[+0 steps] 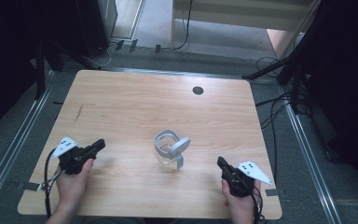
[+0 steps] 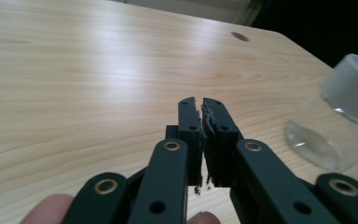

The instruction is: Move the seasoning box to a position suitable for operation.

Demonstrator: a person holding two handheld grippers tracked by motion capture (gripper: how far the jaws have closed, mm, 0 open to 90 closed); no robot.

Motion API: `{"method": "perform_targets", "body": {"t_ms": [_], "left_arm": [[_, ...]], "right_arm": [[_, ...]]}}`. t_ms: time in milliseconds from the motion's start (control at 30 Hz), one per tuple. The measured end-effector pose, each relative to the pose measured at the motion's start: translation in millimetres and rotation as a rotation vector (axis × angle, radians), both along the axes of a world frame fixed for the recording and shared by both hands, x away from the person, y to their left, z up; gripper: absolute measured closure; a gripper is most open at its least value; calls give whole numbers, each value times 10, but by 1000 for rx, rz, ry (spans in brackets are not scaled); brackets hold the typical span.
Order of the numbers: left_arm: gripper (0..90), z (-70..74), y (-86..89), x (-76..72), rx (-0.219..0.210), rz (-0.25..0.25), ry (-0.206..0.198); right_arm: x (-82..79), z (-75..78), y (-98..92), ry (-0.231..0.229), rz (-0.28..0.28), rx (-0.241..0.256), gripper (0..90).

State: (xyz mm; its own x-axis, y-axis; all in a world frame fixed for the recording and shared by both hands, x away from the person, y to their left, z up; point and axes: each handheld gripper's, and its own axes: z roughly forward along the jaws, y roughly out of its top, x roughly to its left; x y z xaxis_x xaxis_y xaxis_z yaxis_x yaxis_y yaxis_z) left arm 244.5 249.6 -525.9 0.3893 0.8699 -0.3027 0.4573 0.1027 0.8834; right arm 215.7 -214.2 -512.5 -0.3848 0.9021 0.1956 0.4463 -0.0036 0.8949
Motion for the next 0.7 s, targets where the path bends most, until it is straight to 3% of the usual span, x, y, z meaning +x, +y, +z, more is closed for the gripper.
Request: {"method": "perform_targets", "body": {"t_ms": [133, 167, 233, 433, 700], "left_arm": [[900, 27, -386, 142, 2, -88, 4], [900, 27, -386, 142, 2, -88, 4], [900, 25, -576, 196, 2, -124, 8], [900, 4, -783, 268, 18, -176, 22], [900, 25, -1002, 426, -3, -215, 30]], "right_arm": [[-52, 13, 344, 4, 93, 11, 900], [-58, 14, 396, 8, 108, 22, 900], [-67, 14, 493, 8, 131, 29, 900], [-74, -14, 703, 19, 179, 39, 900], [-89, -83, 981, 37, 241, 33, 900]]}}
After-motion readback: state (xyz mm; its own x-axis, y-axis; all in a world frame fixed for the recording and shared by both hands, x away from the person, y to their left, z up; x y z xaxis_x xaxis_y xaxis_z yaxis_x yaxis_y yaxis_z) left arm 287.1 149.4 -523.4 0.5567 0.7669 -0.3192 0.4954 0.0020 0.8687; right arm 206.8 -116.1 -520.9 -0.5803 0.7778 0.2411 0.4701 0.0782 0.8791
